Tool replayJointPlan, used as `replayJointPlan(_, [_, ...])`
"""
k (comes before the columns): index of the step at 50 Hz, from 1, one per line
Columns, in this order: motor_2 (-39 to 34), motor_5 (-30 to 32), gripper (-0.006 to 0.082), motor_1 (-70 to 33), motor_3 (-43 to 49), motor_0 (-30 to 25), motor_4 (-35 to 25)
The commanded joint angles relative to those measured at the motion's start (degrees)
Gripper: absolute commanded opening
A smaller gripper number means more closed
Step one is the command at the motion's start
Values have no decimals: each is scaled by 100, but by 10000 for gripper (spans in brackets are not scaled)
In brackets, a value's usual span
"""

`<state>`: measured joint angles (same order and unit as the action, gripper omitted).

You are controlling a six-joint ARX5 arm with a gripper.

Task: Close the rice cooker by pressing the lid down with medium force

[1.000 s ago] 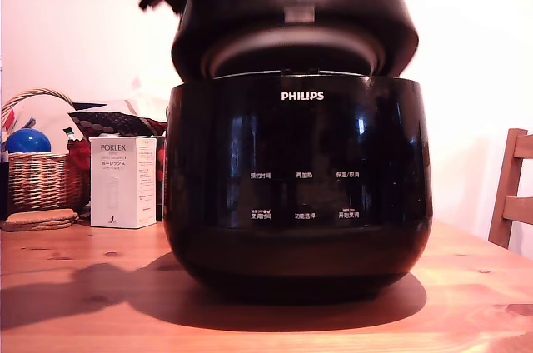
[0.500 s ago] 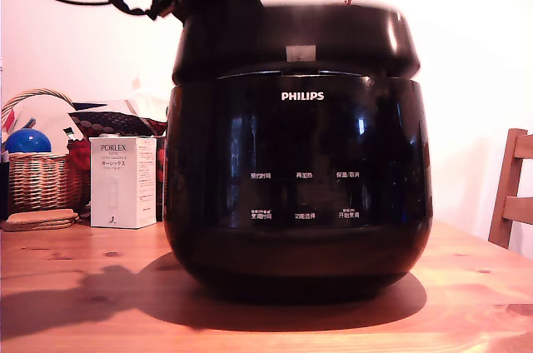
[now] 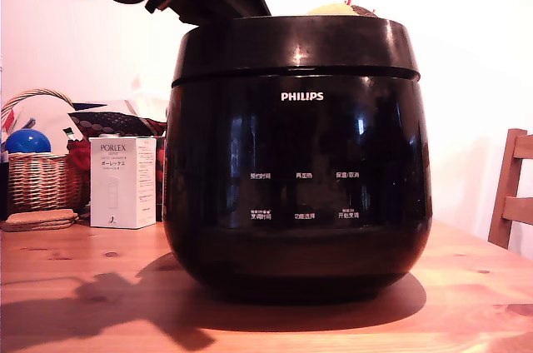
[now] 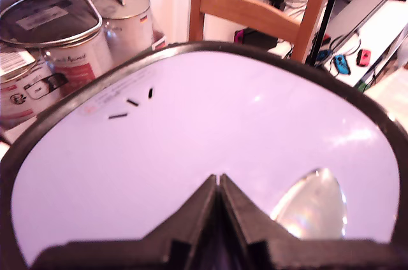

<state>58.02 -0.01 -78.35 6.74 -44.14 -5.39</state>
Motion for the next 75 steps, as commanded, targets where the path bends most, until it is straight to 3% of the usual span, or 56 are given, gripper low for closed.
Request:
replayJointPlan(1, [-573,37,-24,-284,374,-13,55])
replayJointPlan(20, [-1639,42,-24,-284,-1196,-24,50])
replayJointPlan(46, [-2590,44,-24,-297,-1974,-28,48])
replayJointPlan(63, [-2544,22,-24,-205,-2524,-28,24])
replayJointPlan(75, [-2057,24,-24,164,-2524,-7,35])
